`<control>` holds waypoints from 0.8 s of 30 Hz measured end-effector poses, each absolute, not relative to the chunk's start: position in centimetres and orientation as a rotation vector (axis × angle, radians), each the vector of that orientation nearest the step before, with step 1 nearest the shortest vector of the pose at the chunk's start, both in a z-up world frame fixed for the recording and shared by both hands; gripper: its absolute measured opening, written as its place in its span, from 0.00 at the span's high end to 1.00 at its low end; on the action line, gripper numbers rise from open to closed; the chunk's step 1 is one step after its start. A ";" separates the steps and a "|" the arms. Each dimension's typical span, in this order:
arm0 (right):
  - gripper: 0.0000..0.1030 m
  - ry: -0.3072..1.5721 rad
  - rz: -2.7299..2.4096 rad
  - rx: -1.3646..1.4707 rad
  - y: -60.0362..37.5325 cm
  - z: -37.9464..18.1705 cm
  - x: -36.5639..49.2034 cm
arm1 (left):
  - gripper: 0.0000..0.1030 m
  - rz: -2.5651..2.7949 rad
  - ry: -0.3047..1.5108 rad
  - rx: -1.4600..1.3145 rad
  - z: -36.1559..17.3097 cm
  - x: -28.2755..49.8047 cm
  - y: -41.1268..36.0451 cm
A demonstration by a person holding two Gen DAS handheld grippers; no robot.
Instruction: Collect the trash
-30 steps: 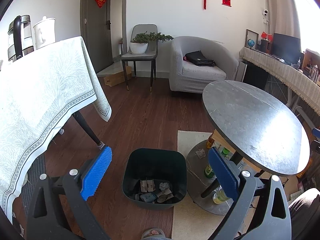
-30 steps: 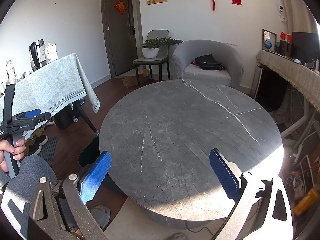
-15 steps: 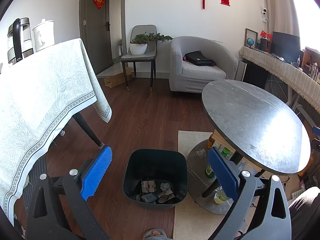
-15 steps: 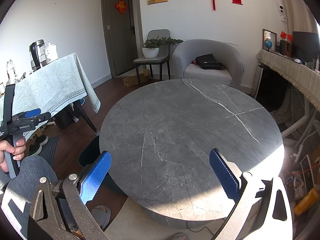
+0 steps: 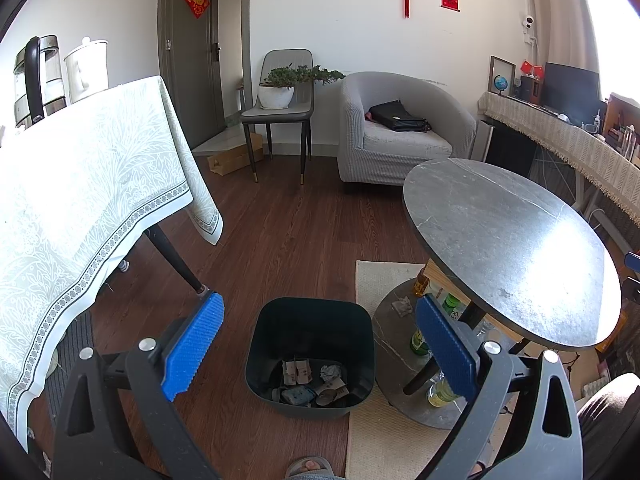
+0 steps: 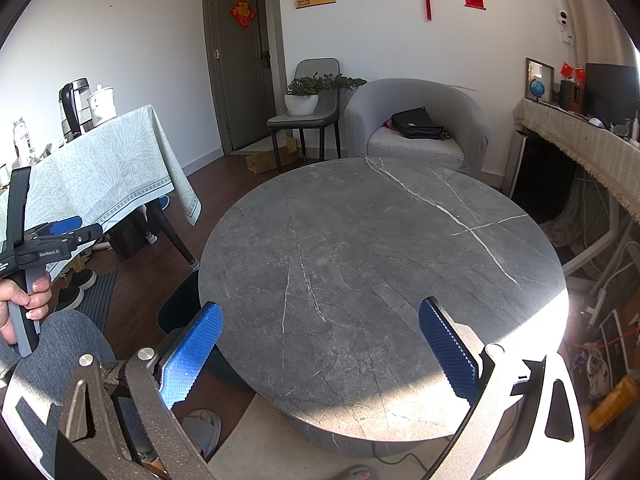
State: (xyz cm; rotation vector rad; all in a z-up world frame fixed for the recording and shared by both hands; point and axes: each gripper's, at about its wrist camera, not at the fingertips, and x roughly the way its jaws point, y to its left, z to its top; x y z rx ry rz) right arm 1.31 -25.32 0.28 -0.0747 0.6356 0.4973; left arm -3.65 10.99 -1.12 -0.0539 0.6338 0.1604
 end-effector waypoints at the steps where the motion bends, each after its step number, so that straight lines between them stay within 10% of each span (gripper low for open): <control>1: 0.03 0.636 0.498 -0.075 -25.3 0.3 1.3 | 0.04 0.159 0.634 -0.053 -1.2 -3.6 11.0; 24: 0.03 0.637 0.498 -0.073 -25.3 0.2 1.3 | 0.04 0.156 0.637 -0.042 -1.3 -3.6 10.9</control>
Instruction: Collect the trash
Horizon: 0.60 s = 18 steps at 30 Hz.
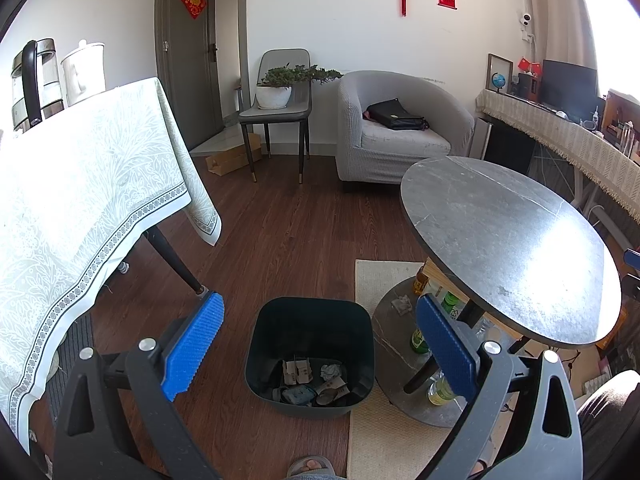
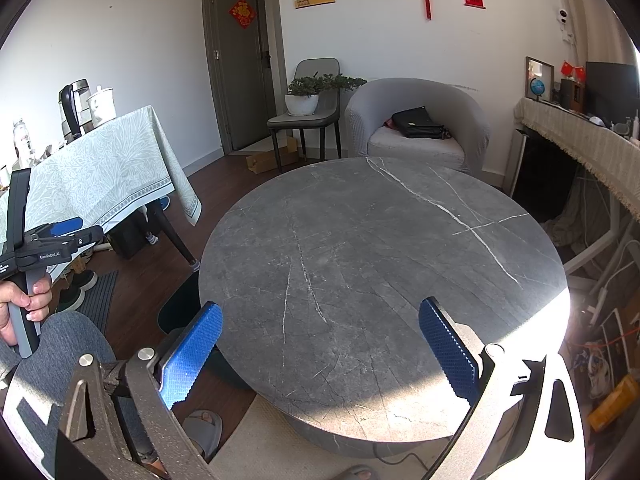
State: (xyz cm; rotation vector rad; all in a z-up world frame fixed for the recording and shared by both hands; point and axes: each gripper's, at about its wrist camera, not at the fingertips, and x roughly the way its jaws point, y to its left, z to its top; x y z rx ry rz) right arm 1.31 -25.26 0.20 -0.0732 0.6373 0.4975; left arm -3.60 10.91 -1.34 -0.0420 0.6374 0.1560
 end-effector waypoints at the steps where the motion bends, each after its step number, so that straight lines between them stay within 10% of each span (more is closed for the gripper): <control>1: 0.03 0.637 0.498 -0.073 -25.2 0.2 1.3 | 0.04 0.157 0.638 -0.042 -1.3 -3.6 10.9; 18: 0.03 0.640 0.499 -0.075 -25.1 0.2 1.3 | 0.04 0.152 0.641 -0.036 -1.5 -3.6 10.9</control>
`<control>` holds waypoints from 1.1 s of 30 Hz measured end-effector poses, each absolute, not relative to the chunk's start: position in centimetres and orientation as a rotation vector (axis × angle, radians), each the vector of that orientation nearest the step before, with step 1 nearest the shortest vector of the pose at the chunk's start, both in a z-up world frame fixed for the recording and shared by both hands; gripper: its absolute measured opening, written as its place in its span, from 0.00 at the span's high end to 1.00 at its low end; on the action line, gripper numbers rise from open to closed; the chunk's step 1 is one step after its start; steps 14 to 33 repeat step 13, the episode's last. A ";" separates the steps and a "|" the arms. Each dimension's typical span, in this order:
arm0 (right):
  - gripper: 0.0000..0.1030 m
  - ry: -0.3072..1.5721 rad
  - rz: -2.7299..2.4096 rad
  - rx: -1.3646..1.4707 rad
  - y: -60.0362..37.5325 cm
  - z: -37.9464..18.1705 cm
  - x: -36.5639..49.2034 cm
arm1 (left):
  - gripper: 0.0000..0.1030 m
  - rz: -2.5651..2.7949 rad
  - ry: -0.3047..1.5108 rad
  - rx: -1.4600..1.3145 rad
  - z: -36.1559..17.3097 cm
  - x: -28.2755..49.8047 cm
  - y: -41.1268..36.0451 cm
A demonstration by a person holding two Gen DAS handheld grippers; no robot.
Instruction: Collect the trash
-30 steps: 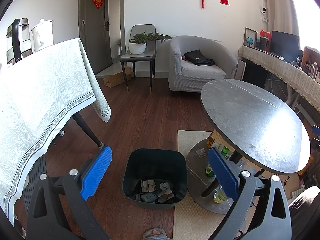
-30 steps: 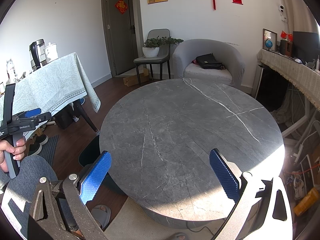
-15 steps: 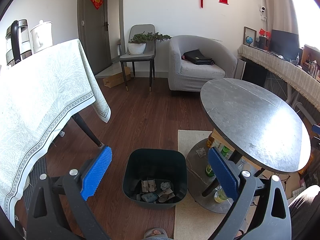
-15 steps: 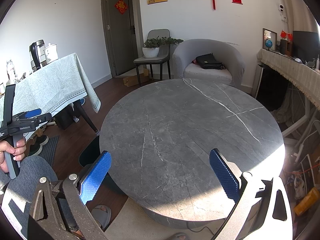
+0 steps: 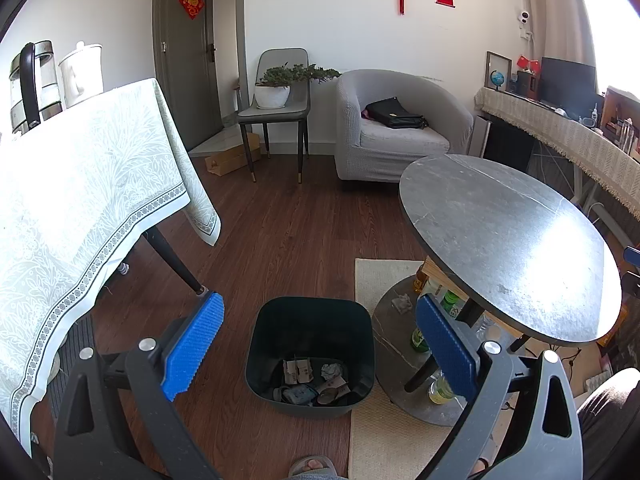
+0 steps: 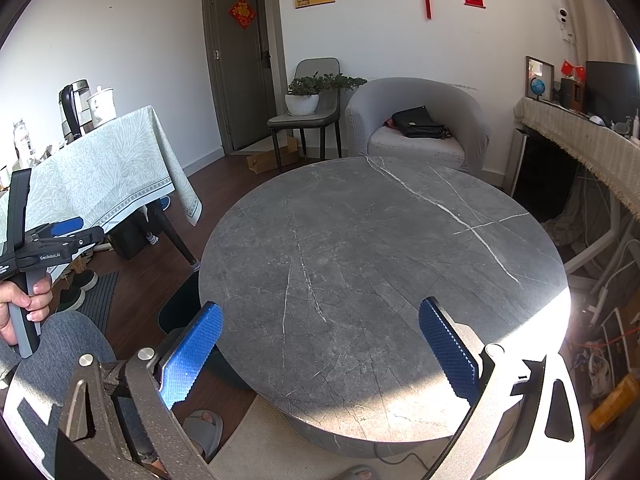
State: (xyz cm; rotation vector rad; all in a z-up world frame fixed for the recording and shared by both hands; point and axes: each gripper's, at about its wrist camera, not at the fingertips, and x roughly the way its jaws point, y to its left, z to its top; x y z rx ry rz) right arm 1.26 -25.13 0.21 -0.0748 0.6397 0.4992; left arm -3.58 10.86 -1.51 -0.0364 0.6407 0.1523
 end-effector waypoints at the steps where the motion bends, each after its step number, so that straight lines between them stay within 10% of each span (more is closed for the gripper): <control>1: 0.03 0.640 0.500 -0.075 -25.1 0.2 1.2 | 0.04 0.153 0.641 -0.036 -1.5 -3.6 10.9; 33: 0.03 0.641 0.499 -0.074 -25.0 0.3 1.3 | 0.04 0.157 0.643 -0.030 -1.5 -3.6 11.1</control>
